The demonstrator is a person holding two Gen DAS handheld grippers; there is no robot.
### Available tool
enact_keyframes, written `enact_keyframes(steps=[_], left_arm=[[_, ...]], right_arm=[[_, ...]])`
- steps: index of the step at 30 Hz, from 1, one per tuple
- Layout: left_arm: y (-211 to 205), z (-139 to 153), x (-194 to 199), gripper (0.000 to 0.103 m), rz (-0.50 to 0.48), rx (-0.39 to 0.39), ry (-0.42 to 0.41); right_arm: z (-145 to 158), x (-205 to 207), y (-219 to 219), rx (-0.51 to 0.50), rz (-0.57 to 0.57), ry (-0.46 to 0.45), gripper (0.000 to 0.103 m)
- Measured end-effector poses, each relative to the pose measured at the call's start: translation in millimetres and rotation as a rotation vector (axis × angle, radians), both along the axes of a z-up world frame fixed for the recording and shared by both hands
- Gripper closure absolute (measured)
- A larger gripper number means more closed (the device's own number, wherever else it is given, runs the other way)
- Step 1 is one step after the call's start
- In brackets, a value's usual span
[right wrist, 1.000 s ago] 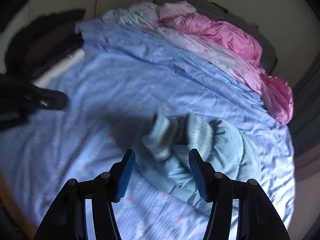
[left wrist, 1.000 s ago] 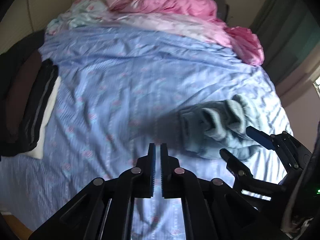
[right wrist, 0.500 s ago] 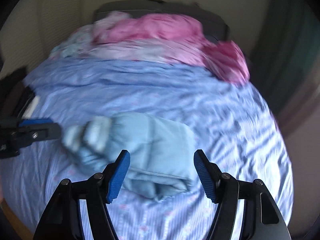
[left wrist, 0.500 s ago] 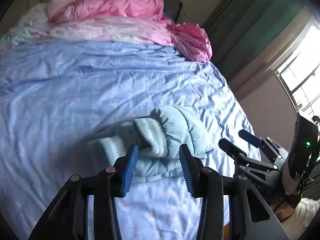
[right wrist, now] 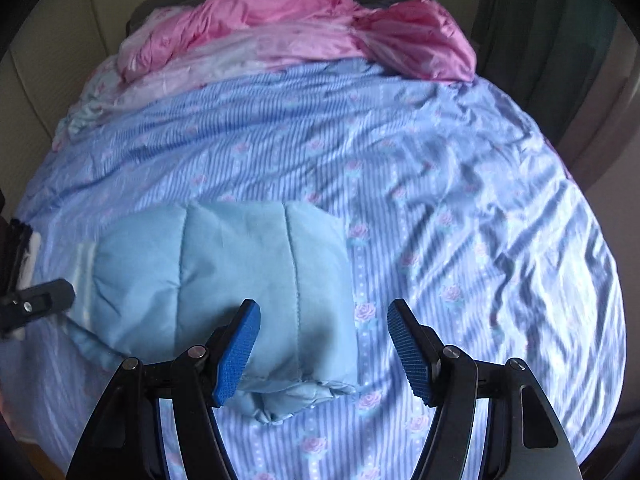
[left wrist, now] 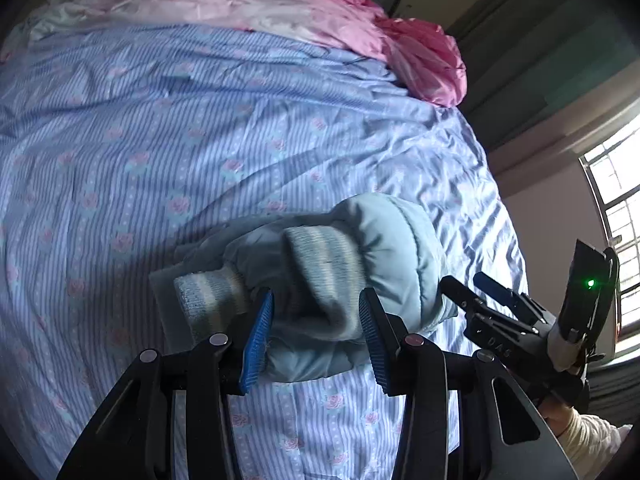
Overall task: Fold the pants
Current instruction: 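Close the left tool on the folded jacket's cuff end while the right tool presses its body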
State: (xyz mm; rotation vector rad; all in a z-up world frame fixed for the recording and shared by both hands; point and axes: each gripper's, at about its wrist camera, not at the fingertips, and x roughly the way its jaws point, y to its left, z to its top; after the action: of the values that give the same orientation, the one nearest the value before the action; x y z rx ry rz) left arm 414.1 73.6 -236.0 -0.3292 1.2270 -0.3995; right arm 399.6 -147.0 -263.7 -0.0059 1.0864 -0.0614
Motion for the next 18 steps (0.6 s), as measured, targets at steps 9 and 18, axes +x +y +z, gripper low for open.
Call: enact_keyframes(steps=[9, 18], left_arm=[[-6, -21, 9, 0.069, 0.042, -0.117, 0.087], [-1, 20, -7, 0.091, 0.057, -0.121, -0.009]], right_arm=[[-18, 2, -6, 0.034, -0.006, 0.037, 0.036], [4, -10, -7, 0.055, 0.004, 0.012, 0.036]])
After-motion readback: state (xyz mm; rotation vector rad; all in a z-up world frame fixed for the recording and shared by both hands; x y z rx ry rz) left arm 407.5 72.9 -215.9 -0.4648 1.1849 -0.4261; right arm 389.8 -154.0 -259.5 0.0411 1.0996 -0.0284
